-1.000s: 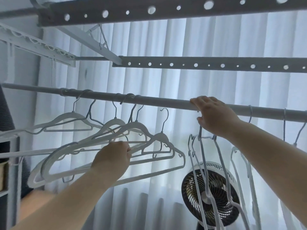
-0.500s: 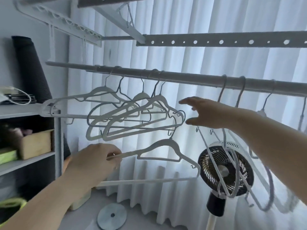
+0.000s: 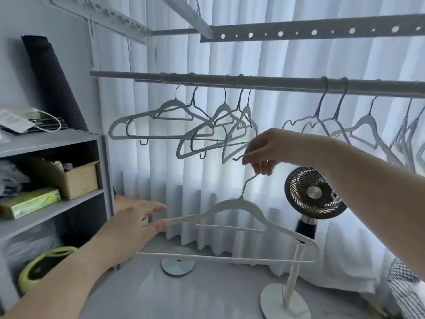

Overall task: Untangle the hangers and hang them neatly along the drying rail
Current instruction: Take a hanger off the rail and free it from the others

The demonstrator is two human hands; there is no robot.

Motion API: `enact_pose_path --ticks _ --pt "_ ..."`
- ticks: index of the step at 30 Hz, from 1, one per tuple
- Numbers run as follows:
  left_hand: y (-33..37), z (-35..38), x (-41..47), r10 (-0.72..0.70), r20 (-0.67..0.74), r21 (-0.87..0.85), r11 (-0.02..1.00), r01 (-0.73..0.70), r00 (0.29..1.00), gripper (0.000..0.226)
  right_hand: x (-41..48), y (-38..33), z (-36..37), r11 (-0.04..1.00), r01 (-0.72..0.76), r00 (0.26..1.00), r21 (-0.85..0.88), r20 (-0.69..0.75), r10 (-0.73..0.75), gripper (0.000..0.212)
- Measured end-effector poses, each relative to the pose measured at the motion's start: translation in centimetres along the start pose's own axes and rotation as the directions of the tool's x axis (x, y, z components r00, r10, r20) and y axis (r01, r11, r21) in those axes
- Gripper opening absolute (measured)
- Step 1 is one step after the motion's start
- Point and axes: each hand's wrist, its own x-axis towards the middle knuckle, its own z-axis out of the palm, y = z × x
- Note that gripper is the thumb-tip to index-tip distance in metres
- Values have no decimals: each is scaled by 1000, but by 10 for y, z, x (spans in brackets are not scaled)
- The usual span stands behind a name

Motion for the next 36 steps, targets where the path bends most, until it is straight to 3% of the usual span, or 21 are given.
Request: enact_pose_path --ticks 2,5,11,15,20,24,26,32,36 --pt "-2 5 -10 12 -79 -19 1000 -14 997 33 -8 -5 10 998 -32 999 50 -30 34 16" --pt "7 15 -24 84 -130 -56 994 -92 988 32 -19 -8 22 991 -79 995 110 -58 86 14" --pt "31 36 -39 131 139 -285 955 -87 982 12 -36 -12 32 947 -121 980 297 -113 161 14" --pt "48 47 -46 161 243 -351 934 -68 957 35 -38 -13 36 891 -70 965 448 -196 174 18" --pt "63 59 -49 159 296 -245 966 -86 942 55 -30 -11 35 827 -10 925 563 -309 222 19" --pt "70 72 -41 189 189 -173 972 -157 964 25 -24 -4 28 797 8 905 604 -343 251 10" --pt "74 76 -30 183 150 -159 975 -159 972 25 -19 3 21 793 19 900 609 -355 252 10" --pt "95 70 10 120 130 -82 991 -110 984 28 4 24 -20 911 29 846 412 -495 197 16" --pt "119 66 37 90 131 -110 991 -75 987 31 19 40 -53 998 -59 741 4 -670 47 23"
